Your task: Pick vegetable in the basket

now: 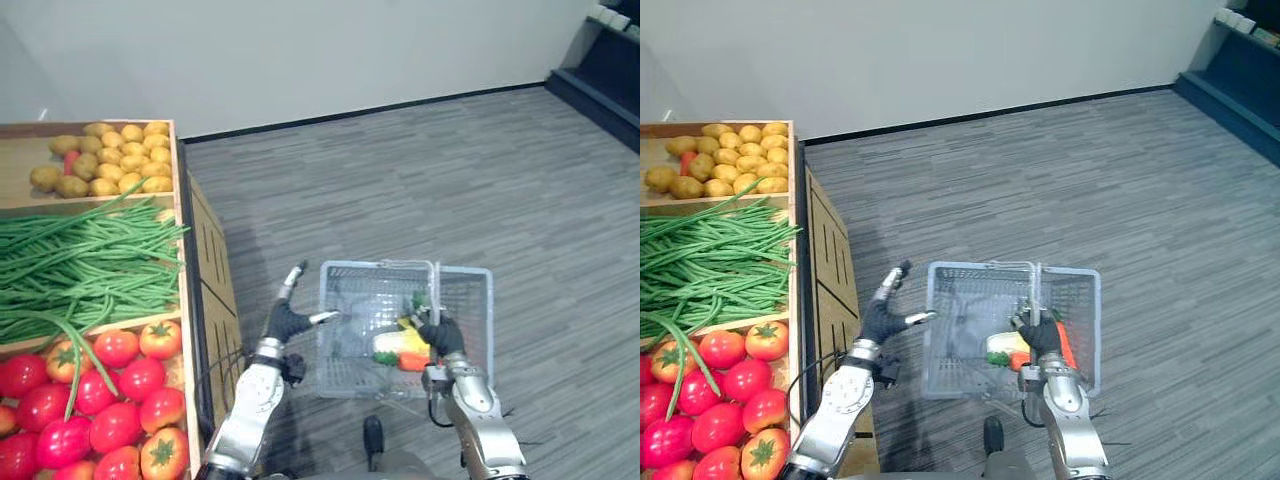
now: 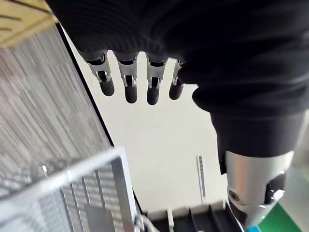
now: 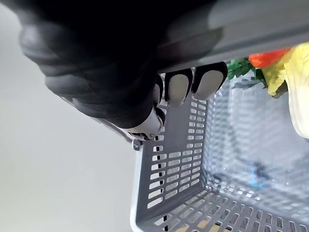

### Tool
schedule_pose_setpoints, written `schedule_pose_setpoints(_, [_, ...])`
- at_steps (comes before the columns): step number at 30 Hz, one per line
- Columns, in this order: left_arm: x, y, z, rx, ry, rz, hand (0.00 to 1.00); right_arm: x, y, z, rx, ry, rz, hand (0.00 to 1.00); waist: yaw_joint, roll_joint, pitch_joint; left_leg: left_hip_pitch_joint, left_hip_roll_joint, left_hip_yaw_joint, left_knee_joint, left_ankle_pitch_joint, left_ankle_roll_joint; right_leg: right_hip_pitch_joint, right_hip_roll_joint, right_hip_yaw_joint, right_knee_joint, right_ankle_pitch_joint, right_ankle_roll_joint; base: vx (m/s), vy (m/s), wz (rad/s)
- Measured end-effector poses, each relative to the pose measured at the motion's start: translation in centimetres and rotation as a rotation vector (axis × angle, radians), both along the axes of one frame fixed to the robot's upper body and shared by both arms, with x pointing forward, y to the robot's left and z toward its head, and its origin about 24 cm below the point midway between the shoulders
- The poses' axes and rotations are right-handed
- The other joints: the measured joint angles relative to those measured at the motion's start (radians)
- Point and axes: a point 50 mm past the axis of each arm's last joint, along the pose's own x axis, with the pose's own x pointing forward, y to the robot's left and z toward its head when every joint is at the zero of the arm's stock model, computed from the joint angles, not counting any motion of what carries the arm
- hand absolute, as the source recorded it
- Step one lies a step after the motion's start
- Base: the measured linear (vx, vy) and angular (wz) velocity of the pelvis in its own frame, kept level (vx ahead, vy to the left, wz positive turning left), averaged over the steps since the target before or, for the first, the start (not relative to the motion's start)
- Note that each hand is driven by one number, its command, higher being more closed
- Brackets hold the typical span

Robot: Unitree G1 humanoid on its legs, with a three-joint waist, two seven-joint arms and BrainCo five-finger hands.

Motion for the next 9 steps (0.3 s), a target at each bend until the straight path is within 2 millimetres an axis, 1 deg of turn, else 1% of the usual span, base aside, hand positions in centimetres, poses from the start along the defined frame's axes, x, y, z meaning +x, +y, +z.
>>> schedule_pose_setpoints(1, [-0.3,0.3,-0.3,-0.009,0.014,0.014,0.00,-0.3,-0.2,-0.2,-0.002,0.009,-0.010,1.00,0.002,0.001,-0.001,0.001,-0.001,-0.004,0.000,0.000,0.000,0.003,-0.002,-0.002,0.000,-0.001,0.001,-0.02,0.013,0.20])
schedule_pose_setpoints(3, [-1.5,1.7,-1.7,-0.017,0.084,0.075,0.00,-1.2,-0.7,-0.7,-0.008,0.040,-0.029,1.00,0.002,0.001,-0.006,0.000,-0.006,-0.017,-0.002,0.000,0.001,0.011,-0.004,-0.022,0.000,-0.005,0.003,-0.03,0.004,0.22])
schedule_pose_setpoints(5, [-2.2,2.4,-3.0,-0.019,0.143,0.101,0.00,-1.5,-1.0,-0.9,-0.018,0.052,-0.036,1.00,0.004,0.001,-0.006,0.000,-0.008,-0.018,-0.002,0.000,0.001,0.011,-0.006,-0.023,0.000,-0.005,0.004,-0.04,0.010,0.06])
schedule_pose_setpoints(6, [-2.8,3.0,-4.3,-0.015,0.207,0.125,0.00,-1.7,-1.1,-1.3,-0.036,0.072,-0.033,1.00,0.004,0.000,-0.007,0.001,-0.009,-0.018,-0.002,0.000,0.001,0.012,-0.013,-0.024,0.000,-0.006,0.004,-0.03,0.024,0.00])
schedule_pose_setpoints(8, [-3.4,3.5,-5.6,-0.011,0.272,0.131,0.00,-1.8,-1.1,-1.8,-0.043,0.091,-0.031,1.00,0.004,-0.002,-0.009,0.003,-0.009,-0.017,-0.002,0.000,0.001,0.015,-0.013,-0.025,0.000,-0.007,0.002,-0.02,0.011,0.00])
schedule_pose_setpoints(9, [-3.9,3.7,-6.6,-0.007,0.325,0.129,0.00,-2.1,-1.1,-2.4,-0.043,0.113,-0.030,1.00,0.004,-0.002,-0.012,0.006,-0.009,-0.017,-0.002,0.000,0.001,0.018,-0.013,-0.026,0.000,-0.007,0.002,0.00,0.000,0.00])
